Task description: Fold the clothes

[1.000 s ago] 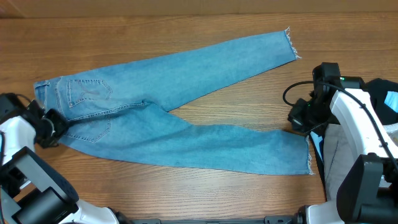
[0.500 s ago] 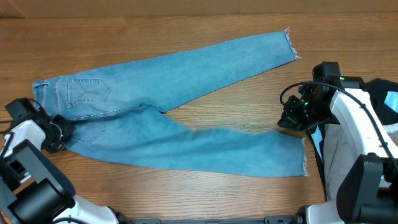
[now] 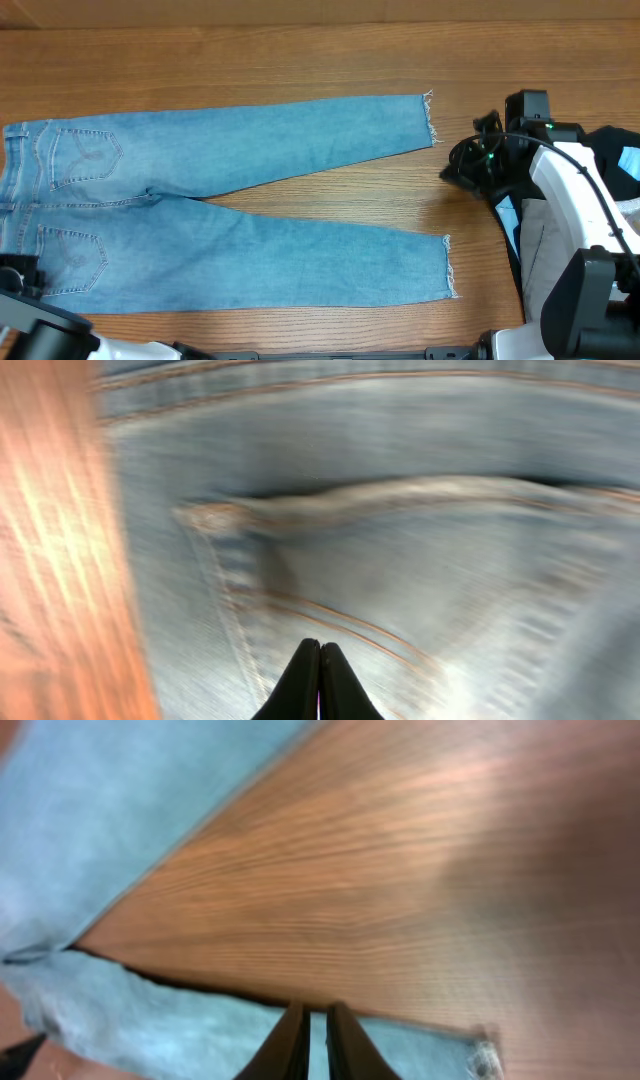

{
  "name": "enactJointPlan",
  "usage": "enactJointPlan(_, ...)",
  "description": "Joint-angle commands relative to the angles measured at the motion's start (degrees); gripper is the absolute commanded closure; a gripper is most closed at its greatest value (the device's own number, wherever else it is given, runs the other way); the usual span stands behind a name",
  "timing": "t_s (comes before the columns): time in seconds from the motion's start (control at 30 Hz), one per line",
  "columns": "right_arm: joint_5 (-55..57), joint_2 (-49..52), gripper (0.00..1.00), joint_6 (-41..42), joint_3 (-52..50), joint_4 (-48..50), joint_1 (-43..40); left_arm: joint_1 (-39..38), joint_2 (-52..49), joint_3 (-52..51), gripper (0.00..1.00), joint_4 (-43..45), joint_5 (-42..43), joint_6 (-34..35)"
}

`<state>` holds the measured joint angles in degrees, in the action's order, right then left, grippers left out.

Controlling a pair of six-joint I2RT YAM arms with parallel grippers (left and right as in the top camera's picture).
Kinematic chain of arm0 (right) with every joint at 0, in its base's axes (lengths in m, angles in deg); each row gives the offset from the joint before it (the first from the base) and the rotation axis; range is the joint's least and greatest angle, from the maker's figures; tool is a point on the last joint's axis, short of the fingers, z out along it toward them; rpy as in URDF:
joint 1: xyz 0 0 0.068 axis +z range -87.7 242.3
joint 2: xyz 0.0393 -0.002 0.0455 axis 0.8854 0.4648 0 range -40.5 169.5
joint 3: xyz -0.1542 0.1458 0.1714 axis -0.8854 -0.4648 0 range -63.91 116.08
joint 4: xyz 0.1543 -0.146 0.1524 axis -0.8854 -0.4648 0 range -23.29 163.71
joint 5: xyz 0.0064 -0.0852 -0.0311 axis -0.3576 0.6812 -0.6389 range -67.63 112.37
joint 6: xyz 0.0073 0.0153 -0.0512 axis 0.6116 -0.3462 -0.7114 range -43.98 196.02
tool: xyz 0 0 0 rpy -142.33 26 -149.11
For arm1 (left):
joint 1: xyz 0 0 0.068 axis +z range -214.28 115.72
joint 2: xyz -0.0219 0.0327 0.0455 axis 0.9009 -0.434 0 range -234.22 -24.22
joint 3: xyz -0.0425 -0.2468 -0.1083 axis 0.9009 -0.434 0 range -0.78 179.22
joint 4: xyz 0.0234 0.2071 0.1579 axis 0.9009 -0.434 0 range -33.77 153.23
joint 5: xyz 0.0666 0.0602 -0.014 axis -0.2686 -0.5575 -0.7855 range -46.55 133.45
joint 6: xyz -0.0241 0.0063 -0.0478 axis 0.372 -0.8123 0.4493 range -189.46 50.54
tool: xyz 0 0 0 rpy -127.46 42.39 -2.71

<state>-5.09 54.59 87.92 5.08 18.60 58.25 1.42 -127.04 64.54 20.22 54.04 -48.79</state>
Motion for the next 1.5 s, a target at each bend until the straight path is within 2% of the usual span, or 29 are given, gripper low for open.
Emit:
enactJointPlan(0.0,-2.84,-0.46,0.89,-1.18,0.52,8.61,3.13,-4.57,11.02,2.75,0.96,-0.11,10.84,-3.58)
enactJointPlan(0.07,1.07,-0.20,0.90,3.54,-0.63,16.17,5.64,-8.66,16.63,3.56,0.96,-0.04,12.83,-7.52)
enactJointPlan(0.1,5.03,0.50,0.96,7.39,-0.94,19.93,7.37,-11.89,20.24,4.24,0.96,-0.31,13.88,-10.71)
enactJointPlan(0.27,17.22,6.38,0.96,16.74,-0.96,29.68,13.03,-26.03,31.95,5.55,0.96,-2.95,12.55,-15.17)
enactJointPlan(0.43,19.82,15.76,0.96,16.83,-0.94,39.76,14.27,-39.87,38.97,5.57,0.96,-6.49,11.08,-15.15)
enactJointPlan(0.53,21.84,20.17,0.96,16.81,-0.94,42.53,13.00,-44.92,40.13,5.57,0.96,-8.41,8.55,-15.58)
enactJointPlan(0.67,30.42,24.92,0.96,16.20,-0.94,41.38,7.82,-50.71,40.22,5.55,0.96,-13.75,0.66,-17.38)
enactJointPlan(0.77,32.35,25.44,0.96,16.24,-0.94,40.15,3.15,-52.50,40.19,5.55,0.96,-15.41,-2.32,-17.97)
enactJointPlan(0.9,25.62,25.35,0.96,15.30,0.55,37.70,-3.41,-52.61,39.91,5.55,0.96,-15.34,-2.27,-17.97)
enactJointPlan(1.0,18.69,24.59,0.96,13.11,2.03,35.50,-5.40,-52.61,38.58,5.55,0.94,-15.28,-2.29,-17.97)
enactJointPlan(1.13,10.91,19.54,0.96,8.50,4.96,31.01,-5.88,-52.61,34.58,5.55,0.87,-15.21,-5.46,-17.99)
enactJointPlan(1.23,4.50,13.86,0.96,5.68,6.40,27.30,-4.52,-52.61,30.56,5.55,0.91,-15.34,-5.31,-17.99)
enactJointPlan(1.27,4.22,11.87,0.95,5.92,6.40,25.73,-3.17,-52.61,28.85,5.55,0.95,-15.56,-3.87,-18.16)
enactJointPlan(1.4,8.26,12.59,0.88,7.87,5.73,24.83,2.10,-52.61,27.96,5.60,0.95,-14.43,-0.17,-18.45)
enactJointPlan(1.43,9.66,13.22,0.78,8.04,5.53,25.73,2.84,-52.61,28.22,5.62,0.94,-14.47,0.26,-18.62)
enactJointPlan(1.47,11.56,14.34,0.57,8.02,5.33,27.47,3.82,-52.61,28.61,5.66,0.94,-14.88,0.63,-18.82)
